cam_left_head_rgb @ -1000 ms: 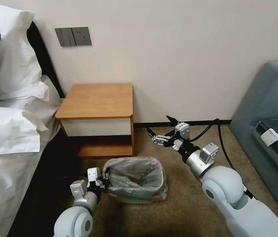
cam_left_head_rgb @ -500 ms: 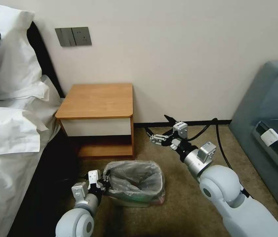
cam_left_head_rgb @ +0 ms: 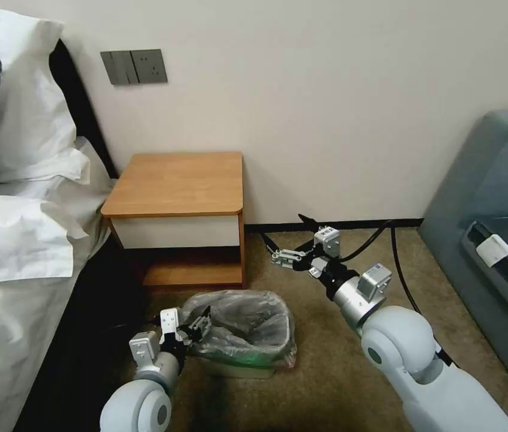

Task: Pick up the garbage bag from the table and place it over the trash can.

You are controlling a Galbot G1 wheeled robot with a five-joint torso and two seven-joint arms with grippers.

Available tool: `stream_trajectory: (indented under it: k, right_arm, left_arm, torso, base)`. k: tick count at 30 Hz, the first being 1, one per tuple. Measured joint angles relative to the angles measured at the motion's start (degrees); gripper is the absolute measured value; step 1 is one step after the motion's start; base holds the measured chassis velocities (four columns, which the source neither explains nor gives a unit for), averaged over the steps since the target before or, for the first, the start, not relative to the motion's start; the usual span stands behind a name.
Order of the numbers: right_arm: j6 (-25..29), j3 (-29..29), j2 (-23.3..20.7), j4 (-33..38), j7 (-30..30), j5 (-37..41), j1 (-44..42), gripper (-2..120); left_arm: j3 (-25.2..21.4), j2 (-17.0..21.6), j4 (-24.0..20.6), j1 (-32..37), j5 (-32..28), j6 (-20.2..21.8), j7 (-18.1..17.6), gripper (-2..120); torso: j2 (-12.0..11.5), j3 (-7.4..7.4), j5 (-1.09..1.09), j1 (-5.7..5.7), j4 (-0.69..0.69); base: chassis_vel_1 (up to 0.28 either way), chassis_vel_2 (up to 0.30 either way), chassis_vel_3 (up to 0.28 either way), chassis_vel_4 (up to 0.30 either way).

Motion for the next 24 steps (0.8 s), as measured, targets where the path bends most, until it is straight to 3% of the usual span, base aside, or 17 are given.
stream_trajectory:
  k: [3,6,24]
  right_arm:
    - [0.2,0.0,0.4,-0.2,-0.2,-0.4,-0.4,100]
    - [0.2,0.1,0.5,-0.2,-0.2,-0.4,-0.5,100]
    - [0.5,0.9,1.6,-0.3,-0.5,-1.4,-2.4,100]
  left_arm:
    - [0.0,0.0,-0.2,0.1,0.0,0.0,0.0,97]
    - [-0.1,0.0,-0.2,0.2,0.0,-0.1,0.0,99]
    - [-0.4,0.1,-2.8,1.8,1.2,-1.8,0.1,100]
  torso:
    - [0.0,0.00,0.00,0.00,0.00]
    - [0.0,0.00,0.00,0.00,0.00]
    - [0.0,0.00,0.00,0.00,0.00]
  base:
    - [0.000,0.000,0.000,0.000]
    - [0.000,0.000,0.000,0.000]
    - [0.000,0.000,0.000,0.000]
